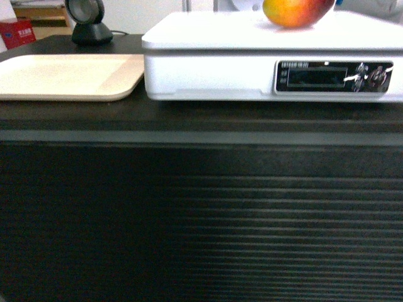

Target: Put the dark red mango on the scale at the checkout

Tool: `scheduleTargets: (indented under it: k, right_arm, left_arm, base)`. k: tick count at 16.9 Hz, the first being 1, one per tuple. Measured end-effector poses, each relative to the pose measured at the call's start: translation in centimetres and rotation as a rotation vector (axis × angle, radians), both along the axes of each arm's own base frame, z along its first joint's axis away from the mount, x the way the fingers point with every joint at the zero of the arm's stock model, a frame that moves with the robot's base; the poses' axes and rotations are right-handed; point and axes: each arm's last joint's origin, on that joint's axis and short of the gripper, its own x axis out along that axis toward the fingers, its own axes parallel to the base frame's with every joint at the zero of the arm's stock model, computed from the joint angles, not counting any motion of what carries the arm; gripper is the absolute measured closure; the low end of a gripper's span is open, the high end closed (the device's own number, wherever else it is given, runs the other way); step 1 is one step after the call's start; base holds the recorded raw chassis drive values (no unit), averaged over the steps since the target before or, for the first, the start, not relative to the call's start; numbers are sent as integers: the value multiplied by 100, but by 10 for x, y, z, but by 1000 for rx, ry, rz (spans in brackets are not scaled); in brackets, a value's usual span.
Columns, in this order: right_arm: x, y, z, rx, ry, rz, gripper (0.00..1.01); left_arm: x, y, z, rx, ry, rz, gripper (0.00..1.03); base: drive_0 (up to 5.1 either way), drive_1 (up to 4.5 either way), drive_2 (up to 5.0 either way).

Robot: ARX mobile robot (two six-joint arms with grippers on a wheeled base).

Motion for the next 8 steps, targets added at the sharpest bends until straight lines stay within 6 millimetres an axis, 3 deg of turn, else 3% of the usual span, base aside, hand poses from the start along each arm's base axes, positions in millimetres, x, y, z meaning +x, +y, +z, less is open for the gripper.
scheduleTargets:
  k: [8]
  right_arm:
    - [0,0,0,-1,-1,0,3]
  left_arm:
    - [0,0,0,0,0,0,5]
  base:
    - [0,0,0]
